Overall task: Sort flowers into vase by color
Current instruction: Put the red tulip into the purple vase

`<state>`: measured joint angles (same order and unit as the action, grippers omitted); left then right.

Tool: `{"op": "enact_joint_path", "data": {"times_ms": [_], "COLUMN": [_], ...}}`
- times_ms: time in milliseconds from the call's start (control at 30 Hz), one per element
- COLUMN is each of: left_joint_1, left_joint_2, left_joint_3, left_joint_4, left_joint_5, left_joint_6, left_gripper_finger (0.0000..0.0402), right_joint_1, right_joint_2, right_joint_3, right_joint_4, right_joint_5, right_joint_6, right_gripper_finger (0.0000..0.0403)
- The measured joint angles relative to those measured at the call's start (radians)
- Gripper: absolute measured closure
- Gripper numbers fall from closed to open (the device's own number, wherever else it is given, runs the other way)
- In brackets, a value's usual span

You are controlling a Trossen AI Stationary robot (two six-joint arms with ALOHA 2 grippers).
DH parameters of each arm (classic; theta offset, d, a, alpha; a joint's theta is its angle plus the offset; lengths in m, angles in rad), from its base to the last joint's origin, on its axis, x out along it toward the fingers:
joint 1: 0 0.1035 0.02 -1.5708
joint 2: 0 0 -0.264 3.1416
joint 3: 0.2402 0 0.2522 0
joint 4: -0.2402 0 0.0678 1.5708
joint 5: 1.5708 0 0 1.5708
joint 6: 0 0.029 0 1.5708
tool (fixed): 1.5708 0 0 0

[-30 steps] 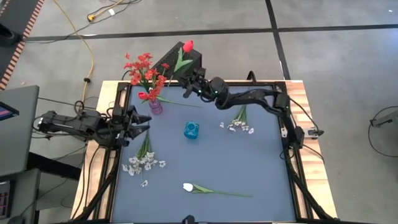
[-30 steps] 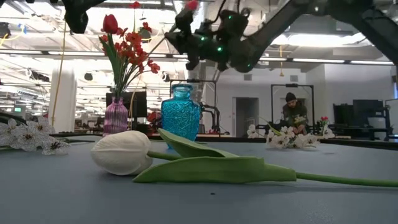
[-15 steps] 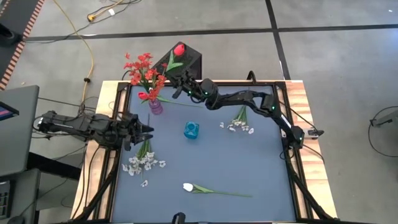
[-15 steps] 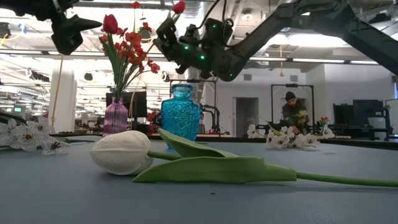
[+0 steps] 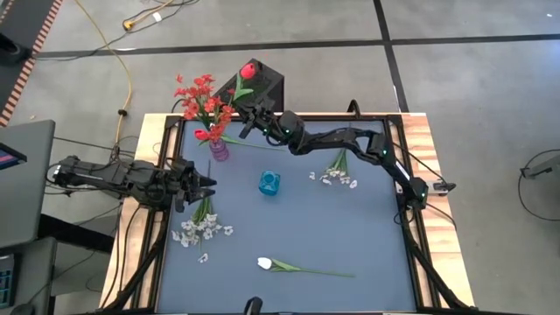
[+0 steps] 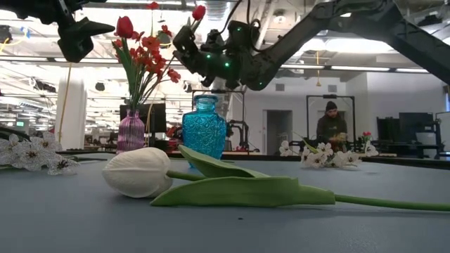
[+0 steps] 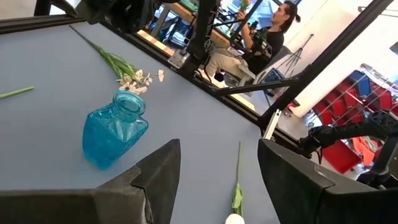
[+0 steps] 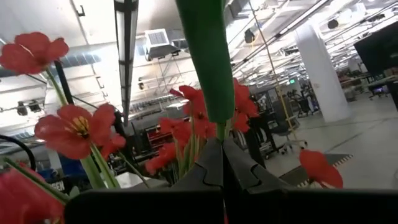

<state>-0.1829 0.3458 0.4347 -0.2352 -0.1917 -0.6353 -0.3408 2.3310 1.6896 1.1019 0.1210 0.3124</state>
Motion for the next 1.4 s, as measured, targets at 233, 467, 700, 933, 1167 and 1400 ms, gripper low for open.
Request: {"op": "enact_joint_path", "data": {"times_ms": [233,467,700,933,1167,1400], "left_joint_1": [0.000,0.000,0.000,0.000,0.000,0.000], "left_joint_2": [0.000,0.000,0.000,0.000,0.000,0.000], "left_joint_3": [0.000,0.000,0.000,0.000,0.000,0.000], "left_joint_4": [0.001,0.001,0.001,-0.001,-0.002,-0.002], "left_joint_5": [-0.003,0.003,0.003,0.002,0.002,0.002], "left_joint_6": [0.003,-0.026,-0.028,-0.028,-0.024,-0.024], "left_gripper_finger": [0.0198,0.0198,0.0198,0.0198,0.0198,0.0198], "right_joint_1": [0.006,0.007,0.007,0.029,0.038,0.040], "right_joint_2": [0.075,0.097,0.086,0.096,0.095,0.094], "right_joint_3": [0.040,0.065,0.065,0.065,0.066,0.066], "right_joint_4": [0.064,0.109,0.103,0.061,0.011,-0.043], "right_joint_5": [0.012,0.006,-0.014,0.005,0.008,-0.011], "right_joint_6": [0.033,0.027,0.027,-0.042,-0.148,-0.179], "right_gripper_finger": [0.0387,0.0387,0.0387,0.0387,0.0387,0.0388]}}
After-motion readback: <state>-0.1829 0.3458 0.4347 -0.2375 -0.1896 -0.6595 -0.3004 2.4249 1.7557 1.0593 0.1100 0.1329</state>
